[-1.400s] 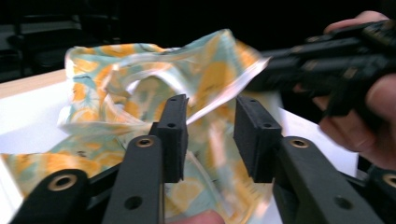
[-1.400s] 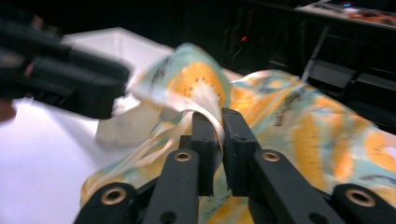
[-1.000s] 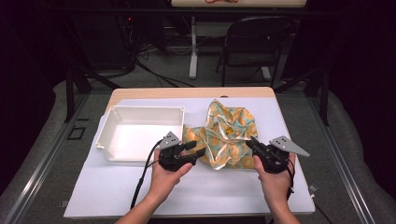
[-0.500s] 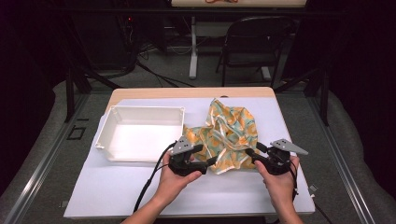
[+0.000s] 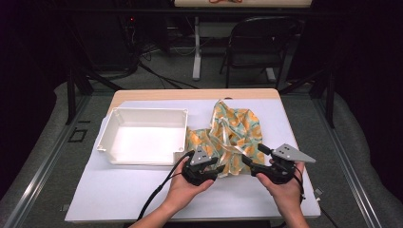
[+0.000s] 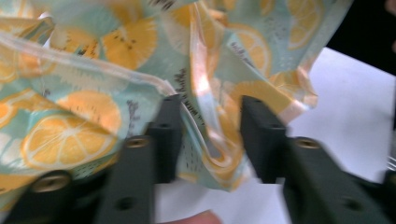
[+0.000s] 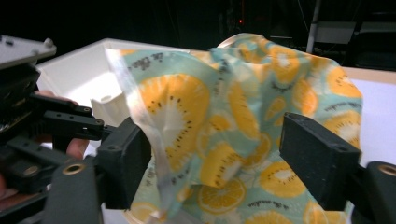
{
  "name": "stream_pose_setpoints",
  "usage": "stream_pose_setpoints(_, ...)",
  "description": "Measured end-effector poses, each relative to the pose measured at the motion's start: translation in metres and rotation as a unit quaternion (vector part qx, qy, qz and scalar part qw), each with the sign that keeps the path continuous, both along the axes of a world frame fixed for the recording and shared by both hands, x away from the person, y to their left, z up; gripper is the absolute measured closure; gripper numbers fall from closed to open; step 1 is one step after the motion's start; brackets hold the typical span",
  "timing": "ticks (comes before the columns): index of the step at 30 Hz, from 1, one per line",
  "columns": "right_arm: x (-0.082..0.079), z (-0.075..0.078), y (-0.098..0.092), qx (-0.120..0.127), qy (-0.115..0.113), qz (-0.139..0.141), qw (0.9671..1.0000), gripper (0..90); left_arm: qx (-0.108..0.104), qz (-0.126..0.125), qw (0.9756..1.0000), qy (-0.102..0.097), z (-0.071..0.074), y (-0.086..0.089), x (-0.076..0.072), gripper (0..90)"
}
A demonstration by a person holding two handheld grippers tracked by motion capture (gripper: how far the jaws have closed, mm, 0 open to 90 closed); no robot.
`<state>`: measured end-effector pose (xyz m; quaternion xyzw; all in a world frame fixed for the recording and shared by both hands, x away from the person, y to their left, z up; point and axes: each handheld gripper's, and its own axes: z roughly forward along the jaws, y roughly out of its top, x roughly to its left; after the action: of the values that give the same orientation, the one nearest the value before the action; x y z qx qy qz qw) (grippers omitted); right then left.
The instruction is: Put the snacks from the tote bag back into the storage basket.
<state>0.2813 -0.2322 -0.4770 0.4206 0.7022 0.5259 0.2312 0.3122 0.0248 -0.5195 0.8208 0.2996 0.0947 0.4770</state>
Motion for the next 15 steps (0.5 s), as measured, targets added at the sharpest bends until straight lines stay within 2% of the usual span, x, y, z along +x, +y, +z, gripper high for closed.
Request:
stream_pose_setpoints(1,0.001,0.0,0.004,-0.007,0.001,0.001,1.0,50.6,0.003,0.0,1.0,0.0,0.001,0.002,0.001,75.0)
stream_pose_setpoints(2,0.003,-0.001,0.006,-0.008,0.001,-0.002,1.0,59.9,0.003,-0.001,1.0,-0.001,0.002,0.004,0.001,79.7)
stream_pose_setpoints(3,0.004,-0.002,0.004,0.001,0.004,-0.006,1.0,71.7,0.004,-0.001,1.0,-0.003,0.002,0.006,0.002,85.0)
stream_pose_setpoints(5,0.007,-0.004,-0.003,0.025,0.014,-0.02,0.9994,79.9,0.012,0.007,0.9999,-0.009,0.004,0.012,0.003,89.2)
stream_pose_setpoints(8,0.009,-0.008,-0.02,0.057,0.02,-0.054,0.9967,83.4,0.014,0.028,0.9995,-0.003,0.005,0.027,0.007,90.0)
stream_pose_setpoints(10,0.009,-0.012,-0.033,0.076,0.032,-0.076,0.9937,81.7,-0.003,0.034,0.9994,0.013,0.006,0.038,0.012,90.0)
stream_pose_setpoints(11,0.01,-0.015,-0.038,0.086,0.042,-0.078,0.9923,81.6,-0.008,0.039,0.9991,0.017,0.007,0.042,0.014,90.0)
stream_pose_setpoints(12,0.011,-0.019,-0.041,0.089,0.054,-0.079,0.9913,82.3,0.001,0.053,0.9985,0.013,0.008,0.046,0.015,90.0)
stream_pose_setpoints(13,0.011,-0.023,-0.043,0.088,0.062,-0.093,0.9898,82.8,-0.004,0.054,0.9984,0.017,0.009,0.049,0.016,90.0)
stream_pose_setpoints(14,0.011,-0.026,-0.045,0.094,0.07,-0.095,0.9885,82.2,-0.011,0.054,0.9982,0.025,0.008,0.051,0.017,90.0)
stream_pose_setpoints(15,0.012,-0.027,-0.046,0.091,0.083,-0.092,0.9882,81.4,-0.007,0.051,0.9982,0.03,0.007,0.051,0.017,90.0)
